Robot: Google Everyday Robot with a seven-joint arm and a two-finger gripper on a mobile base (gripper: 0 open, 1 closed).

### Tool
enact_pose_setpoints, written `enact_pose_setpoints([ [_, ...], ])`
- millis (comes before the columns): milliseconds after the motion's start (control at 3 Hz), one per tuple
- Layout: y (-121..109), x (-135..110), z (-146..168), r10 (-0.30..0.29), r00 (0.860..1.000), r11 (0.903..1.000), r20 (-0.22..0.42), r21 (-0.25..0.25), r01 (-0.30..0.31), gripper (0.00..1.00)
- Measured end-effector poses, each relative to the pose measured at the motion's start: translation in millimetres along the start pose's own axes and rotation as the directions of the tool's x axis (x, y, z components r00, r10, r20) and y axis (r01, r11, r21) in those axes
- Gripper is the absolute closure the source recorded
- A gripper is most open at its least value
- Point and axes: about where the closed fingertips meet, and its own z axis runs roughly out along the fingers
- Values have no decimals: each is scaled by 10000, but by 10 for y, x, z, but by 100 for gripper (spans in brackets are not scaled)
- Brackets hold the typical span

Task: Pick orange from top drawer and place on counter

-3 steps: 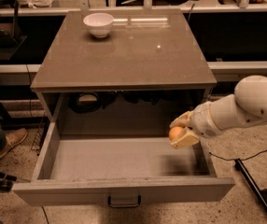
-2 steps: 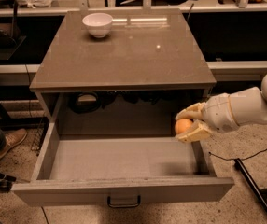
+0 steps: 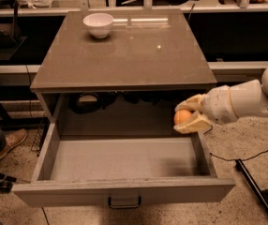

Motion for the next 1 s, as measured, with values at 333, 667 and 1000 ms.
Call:
enact_pose_setpoints([
  [333, -538, -297, -235, -11, 9988, 9950, 494, 999, -39, 100],
  [667, -982, -501, -396, 462, 9927, 9776, 1111, 1992, -678, 100],
  [1000, -1478, -658, -338, 1607, 9644, 9371, 2100, 2744, -2159, 100],
])
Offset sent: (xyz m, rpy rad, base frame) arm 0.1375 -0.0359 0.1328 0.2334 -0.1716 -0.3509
